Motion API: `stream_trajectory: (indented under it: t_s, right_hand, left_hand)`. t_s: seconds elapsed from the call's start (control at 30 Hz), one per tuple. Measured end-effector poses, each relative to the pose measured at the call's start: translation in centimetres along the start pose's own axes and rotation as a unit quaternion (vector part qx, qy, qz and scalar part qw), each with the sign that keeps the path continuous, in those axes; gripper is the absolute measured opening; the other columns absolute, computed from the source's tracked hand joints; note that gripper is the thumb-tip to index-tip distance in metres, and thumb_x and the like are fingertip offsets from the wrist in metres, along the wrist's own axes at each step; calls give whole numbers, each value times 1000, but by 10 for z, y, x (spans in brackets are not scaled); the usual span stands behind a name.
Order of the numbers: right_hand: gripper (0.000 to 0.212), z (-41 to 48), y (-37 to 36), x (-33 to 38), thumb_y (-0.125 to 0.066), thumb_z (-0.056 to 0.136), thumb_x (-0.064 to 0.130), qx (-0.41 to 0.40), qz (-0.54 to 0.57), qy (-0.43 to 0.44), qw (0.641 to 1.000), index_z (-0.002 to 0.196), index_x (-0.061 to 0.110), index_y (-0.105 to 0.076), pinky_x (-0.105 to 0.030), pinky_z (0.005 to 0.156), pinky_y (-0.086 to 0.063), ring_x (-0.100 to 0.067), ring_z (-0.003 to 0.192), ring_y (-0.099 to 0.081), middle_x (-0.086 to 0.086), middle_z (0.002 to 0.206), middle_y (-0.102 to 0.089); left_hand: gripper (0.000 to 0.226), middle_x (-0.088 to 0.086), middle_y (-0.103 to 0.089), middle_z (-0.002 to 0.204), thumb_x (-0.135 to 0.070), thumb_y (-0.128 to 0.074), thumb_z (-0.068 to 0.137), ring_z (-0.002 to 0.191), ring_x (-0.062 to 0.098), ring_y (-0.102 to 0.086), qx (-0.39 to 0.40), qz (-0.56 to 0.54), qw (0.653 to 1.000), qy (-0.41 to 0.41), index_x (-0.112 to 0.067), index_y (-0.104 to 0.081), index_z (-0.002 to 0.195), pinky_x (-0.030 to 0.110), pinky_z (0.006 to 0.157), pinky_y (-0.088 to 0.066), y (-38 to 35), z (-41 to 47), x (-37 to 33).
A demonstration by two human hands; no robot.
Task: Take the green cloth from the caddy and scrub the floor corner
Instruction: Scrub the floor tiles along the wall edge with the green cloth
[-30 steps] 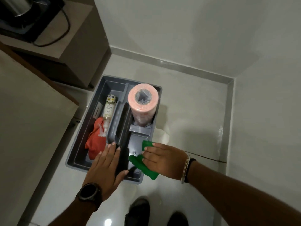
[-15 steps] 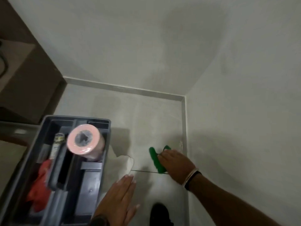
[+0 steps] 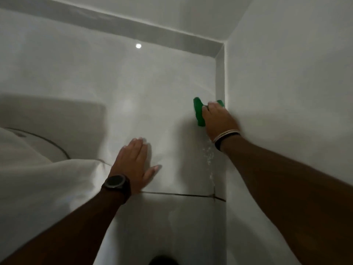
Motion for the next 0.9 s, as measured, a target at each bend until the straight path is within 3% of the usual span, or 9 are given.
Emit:
stream_trajectory:
  t_s: [0.1, 0.23, 0.3, 0.37, 0.47, 0.6, 0.7, 0.77, 0.9]
  right_hand:
    - [37, -11, -57, -1, -46, 92, 5, 25, -8, -27, 999, 128, -1, -49, -48, 108, -32, -41, 129, -40, -26, 135, -48]
    - [57, -27, -87, 9, -37, 96, 8, 70, 55, -83, 993, 149, 0, -16, -41, 118, -9, -36, 145, -10, -22, 157, -14]
    - [69, -34, -92, 12, -40, 96, 26, 102, 88, -110, 985, 151, 2, -4, -40, 118, 0, -34, 146, 1, -21, 159, -1]
    - [86, -38, -93, 14, -39, 93, 55, 94, 102, -126, 982, 151, 1, -6, -41, 119, 0, -35, 146, 2, -21, 159, 1]
    - [86, -45, -92, 17, -35, 92, 61, 57, 120, -157, 979, 147, -5, -20, -42, 119, -3, -35, 146, -1, -23, 159, -5]
    - [56, -80, -93, 34, -69, 76, 29, -2, 143, -173, 975, 117, -6, -53, -49, 112, -20, -43, 138, -28, -29, 149, -31]
    - [72, -95, -95, 43, -75, 60, 24, 7, 145, -184, 972, 122, -3, -50, -56, 99, -42, -48, 116, -50, -30, 133, -49]
    - [86, -103, -95, 47, -70, 63, 35, 21, 117, -189, 975, 138, 3, -42, -54, 95, -45, -45, 110, -51, -27, 128, -51]
    - [87, -160, -104, 68, -56, 68, 50, 38, 109, -203, 972, 140, 4, -40, -51, 96, -43, -42, 111, -51, -25, 130, -49]
  left_hand:
    - [103, 19, -16, 168, -80, -33, 89, 154, 37, -14, 14, 35, 999, 22, -4, -22, 158, 54, 120, -15, -44, -11, 15]
    - [106, 19, -22, 166, -78, -45, 85, 154, 38, -18, -29, 52, 998, -2, -3, -28, 157, 57, 119, -17, -50, -18, 15]
    - [106, 19, -23, 166, -79, -45, 84, 154, 37, -17, -25, 53, 998, -2, -3, -28, 157, 57, 119, -16, -48, -17, 15]
    - [106, 19, -24, 166, -80, -43, 85, 154, 37, -18, -14, 46, 999, 0, -3, -30, 156, 57, 119, -16, -48, -17, 16]
    - [106, 18, -22, 167, -82, -39, 86, 155, 35, -16, -11, 49, 999, 0, -3, -27, 158, 54, 120, -13, -47, -19, 15]
    - [108, 17, -18, 168, -83, -39, 87, 156, 33, -12, -9, 55, 998, -3, -4, -24, 159, 51, 122, -8, -46, -20, 16]
    - [108, 17, -18, 168, -83, -37, 86, 156, 33, -11, -10, 53, 999, -2, -4, -25, 159, 51, 122, -8, -44, -19, 15]
    - [108, 17, -19, 168, -84, -37, 86, 156, 34, -12, -11, 53, 999, -3, -4, -24, 159, 52, 122, -9, -45, -19, 14]
    - [108, 18, -19, 167, -83, -36, 86, 156, 34, -12, -10, 52, 999, -2, -4, -25, 158, 53, 122, -11, -44, -19, 15]
Point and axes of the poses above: each hand's wrist, its own z-axis towards the middle knuckle, its own y-axis out of the back of the hand, x = y × z, the point moved 6 cm from there along z, towards the middle knuckle
